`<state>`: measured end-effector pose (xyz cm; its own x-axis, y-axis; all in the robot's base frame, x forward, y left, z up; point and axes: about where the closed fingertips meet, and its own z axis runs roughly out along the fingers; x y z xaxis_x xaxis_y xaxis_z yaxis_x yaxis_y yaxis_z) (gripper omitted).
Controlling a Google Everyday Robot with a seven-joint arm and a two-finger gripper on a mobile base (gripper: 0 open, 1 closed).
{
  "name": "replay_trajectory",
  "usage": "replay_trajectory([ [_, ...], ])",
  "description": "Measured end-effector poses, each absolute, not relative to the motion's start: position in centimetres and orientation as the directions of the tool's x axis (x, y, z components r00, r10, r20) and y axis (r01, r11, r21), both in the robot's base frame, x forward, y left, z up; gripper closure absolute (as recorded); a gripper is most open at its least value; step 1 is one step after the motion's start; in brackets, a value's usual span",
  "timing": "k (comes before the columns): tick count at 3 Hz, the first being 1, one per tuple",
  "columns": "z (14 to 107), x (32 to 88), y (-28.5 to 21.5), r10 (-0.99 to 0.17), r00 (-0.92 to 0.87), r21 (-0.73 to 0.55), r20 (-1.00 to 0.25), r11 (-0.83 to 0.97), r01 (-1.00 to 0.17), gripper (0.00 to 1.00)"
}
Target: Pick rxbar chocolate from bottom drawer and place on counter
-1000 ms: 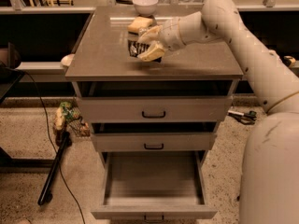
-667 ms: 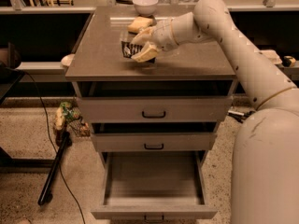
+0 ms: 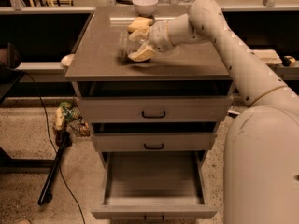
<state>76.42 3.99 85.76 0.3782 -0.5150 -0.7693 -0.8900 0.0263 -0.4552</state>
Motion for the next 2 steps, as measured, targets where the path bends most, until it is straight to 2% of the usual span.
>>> replay_trajectory([
  [1,85.7,76.4,4.0,-0.515,0.378,-0.454,-0.770,0.026,-0.890,0.00],
  [2,86.1,75.9,1.9,-0.491,0.371,-0.467,-0.788,0.086,-0.880,0.00],
])
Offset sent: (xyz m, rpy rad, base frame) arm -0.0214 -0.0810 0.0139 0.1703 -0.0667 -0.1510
